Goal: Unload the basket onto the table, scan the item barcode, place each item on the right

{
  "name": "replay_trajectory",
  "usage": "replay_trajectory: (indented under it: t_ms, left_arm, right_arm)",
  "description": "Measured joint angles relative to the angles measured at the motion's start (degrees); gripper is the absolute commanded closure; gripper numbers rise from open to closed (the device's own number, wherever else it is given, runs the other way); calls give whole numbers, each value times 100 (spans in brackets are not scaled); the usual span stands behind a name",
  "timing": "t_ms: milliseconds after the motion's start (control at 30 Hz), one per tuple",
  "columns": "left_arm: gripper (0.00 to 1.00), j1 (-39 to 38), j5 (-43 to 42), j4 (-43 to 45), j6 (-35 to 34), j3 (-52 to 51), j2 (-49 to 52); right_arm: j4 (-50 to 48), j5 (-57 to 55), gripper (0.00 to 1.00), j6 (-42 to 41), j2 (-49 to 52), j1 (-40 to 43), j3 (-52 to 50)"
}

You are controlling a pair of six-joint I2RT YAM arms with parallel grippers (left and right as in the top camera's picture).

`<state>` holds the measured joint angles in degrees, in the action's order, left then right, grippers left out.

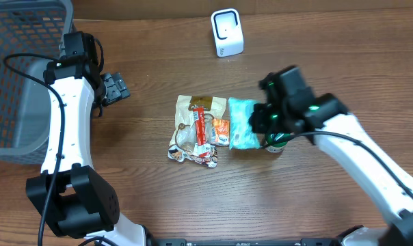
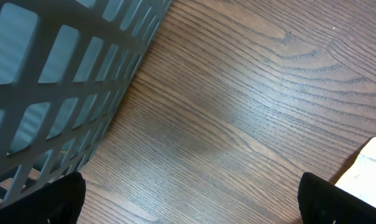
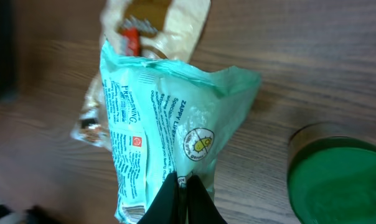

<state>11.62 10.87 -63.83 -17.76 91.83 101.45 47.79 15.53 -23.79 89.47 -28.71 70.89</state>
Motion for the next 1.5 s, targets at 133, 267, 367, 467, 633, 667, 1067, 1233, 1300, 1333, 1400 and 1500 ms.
replay_trajectory:
  t_ms: [133,267,367,467,633,667,1067,1233,1300,1333,1400,1500]
  left_arm:
    - [0,0,0,0,0,0,0]
    - [0,0,0,0,0,0,0]
    - [0,0,0,0,0,0,0]
    - [0,0,0,0,0,0,0]
    - [0,0,0,0,0,0,0]
    - [0,0,0,0,0,0,0]
    - [0,0,0,0,0,0,0]
    - [0,0,0,0,0,0,0]
    - [0,0,0,0,0,0,0]
    - [0,0,0,0,0,0,0]
    - [0,0,0,0,0,0,0]
    - [0,0,0,0,0,0,0]
  right_arm:
    - [7,-557,96,-240,472,-372,0]
    - [131,-1084,96,-459,686,-444,0]
    - [264,-1357,96,-522,787,-433,0]
    - [490,-1602,96,-564,916,-433,-2]
    - [907,-1974,96,-601,970,-433,-2]
    - [975,-2048,96,-603,970,-428,-2]
    - [1080,-2387,96,-597,970,142,-2]
    - [844,-2332,96,-560,970,162,-9]
    - [804,-2326,96,-535,970,162,-42]
    - [791,-2326,96,-525,970,162,-68]
    - [782,-2323,96,-485,970,160,-175]
    - [811,-2323,96,-470,970,162,-319]
